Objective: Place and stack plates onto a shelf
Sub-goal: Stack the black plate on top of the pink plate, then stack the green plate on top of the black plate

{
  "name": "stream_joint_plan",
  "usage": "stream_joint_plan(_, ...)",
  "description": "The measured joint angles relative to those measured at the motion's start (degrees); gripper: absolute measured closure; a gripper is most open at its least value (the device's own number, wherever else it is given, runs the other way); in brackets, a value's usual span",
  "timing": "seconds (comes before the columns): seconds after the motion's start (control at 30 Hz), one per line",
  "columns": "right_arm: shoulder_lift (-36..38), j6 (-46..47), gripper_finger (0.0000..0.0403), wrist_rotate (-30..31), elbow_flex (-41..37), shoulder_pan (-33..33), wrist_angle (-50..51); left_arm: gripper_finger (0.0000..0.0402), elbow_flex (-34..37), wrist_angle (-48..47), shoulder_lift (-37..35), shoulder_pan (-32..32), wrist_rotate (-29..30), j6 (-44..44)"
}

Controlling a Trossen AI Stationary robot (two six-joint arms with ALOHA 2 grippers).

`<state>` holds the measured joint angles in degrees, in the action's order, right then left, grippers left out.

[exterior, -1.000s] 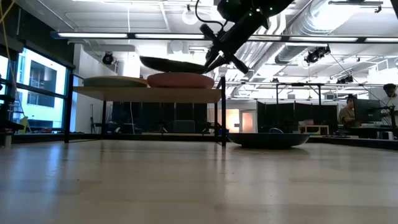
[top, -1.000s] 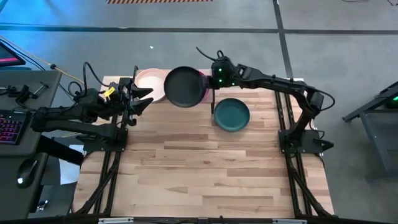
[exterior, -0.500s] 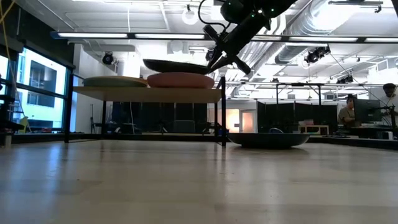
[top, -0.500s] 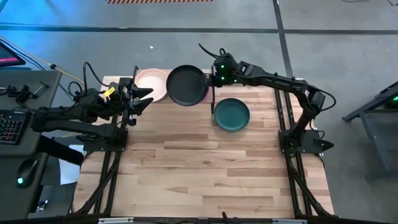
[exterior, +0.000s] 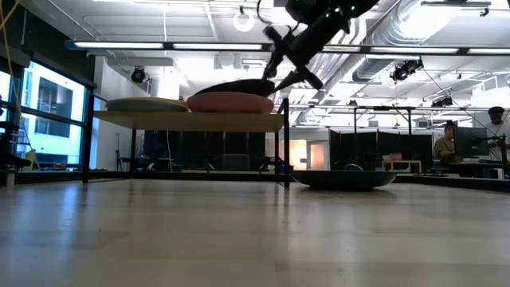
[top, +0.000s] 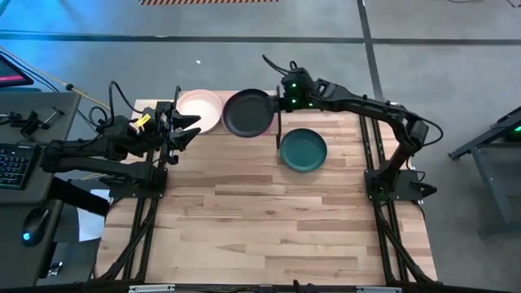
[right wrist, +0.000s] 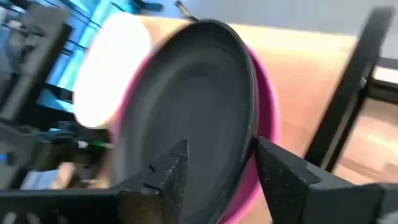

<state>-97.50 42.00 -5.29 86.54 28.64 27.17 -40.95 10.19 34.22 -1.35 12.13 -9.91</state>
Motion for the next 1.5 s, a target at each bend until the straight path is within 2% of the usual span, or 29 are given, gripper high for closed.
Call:
stream_joint_plan(0.33,5.2,-4.6,0.0228,0.8,0.0,0.0,1.1,0.0212,0.0,0.0,0.0,0.0,0.0,0.0)
stream_joint_plan(0.5,8.4,-11.5,0.0228,1.9,-0.1,-1.3,11.6,0.0212,0.0,0.0,0.0,0.0,0.0,0.0)
stream_joint_plan(0.6,12.6,-14.9,0.0229,5.5,-3.7,-3.6,17.6,0.0212,0.0,0.0,0.0,0.0,0.0,0.0)
stream_joint_plan(0.7,19.8,-13.8,0.0229,7.1,-12.4,-6.1,17.5,0.0212,0.0,0.0,0.0,0.0,0.0,0.0)
stream_joint_plan(0.87,35.9,-3.0,0.0229,7.3,-32.2,-11.8,6.2,0.0212,0.0,0.0,0.0,0.0,0.0,0.0)
stream_joint_plan(0.97,44.0,4.0,0.0229,7.4,-43.0,-15.3,-6.2,0.0212,0.0,-0.1,0.0,0.0,0.0,0.0)
stream_joint_plan(1.1,49.7,7.6,0.0229,9.8,-52.8,-18.6,-23.6,0.0212,0.0,-0.1,0.0,0.0,0.0,0.0)
stream_joint_plan(1.23,50.3,5.5,0.0229,10.2,-55.4,-20.0,-30.6,0.0212,0.0,-0.1,0.0,0.0,0.0,0.0)
stream_joint_plan(1.5,49.6,-3.1,0.0229,10.3,-52.5,-20.8,-30.0,0.0212,0.0,-0.1,0.0,0.0,0.0,0.0)
